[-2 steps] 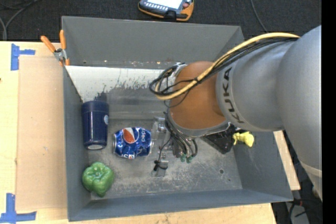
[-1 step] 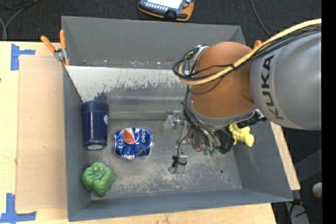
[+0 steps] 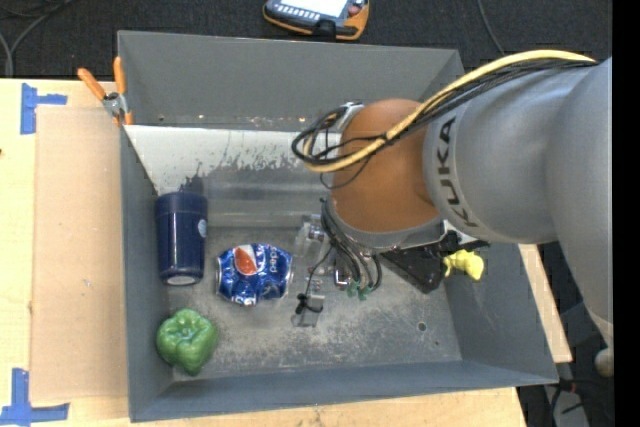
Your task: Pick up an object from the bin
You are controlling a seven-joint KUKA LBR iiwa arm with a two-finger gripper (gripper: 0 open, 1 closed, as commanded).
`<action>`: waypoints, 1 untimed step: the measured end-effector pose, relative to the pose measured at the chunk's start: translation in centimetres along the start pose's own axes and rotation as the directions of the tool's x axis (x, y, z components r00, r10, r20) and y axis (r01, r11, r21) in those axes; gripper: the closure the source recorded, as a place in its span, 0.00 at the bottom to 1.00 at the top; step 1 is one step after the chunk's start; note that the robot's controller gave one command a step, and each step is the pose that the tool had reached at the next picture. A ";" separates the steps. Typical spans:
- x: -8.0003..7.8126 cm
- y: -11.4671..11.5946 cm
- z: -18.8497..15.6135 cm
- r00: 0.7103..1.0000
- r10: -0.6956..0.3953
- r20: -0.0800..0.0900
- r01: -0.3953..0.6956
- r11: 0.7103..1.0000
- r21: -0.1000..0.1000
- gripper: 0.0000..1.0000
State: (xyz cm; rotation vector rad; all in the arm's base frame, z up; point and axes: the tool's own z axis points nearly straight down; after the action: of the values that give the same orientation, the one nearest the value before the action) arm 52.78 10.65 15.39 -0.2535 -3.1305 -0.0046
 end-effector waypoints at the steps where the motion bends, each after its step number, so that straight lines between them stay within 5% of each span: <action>1: 0.8 0.1 2.5 1.000 0.012 -0.007 -0.012 1.000 0.004 0.00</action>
Offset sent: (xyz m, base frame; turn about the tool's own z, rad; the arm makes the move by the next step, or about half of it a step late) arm -0.0171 0.0078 0.0228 -0.1899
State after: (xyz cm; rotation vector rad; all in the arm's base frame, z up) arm 52.04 10.83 12.90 -0.2717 -3.1214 0.0002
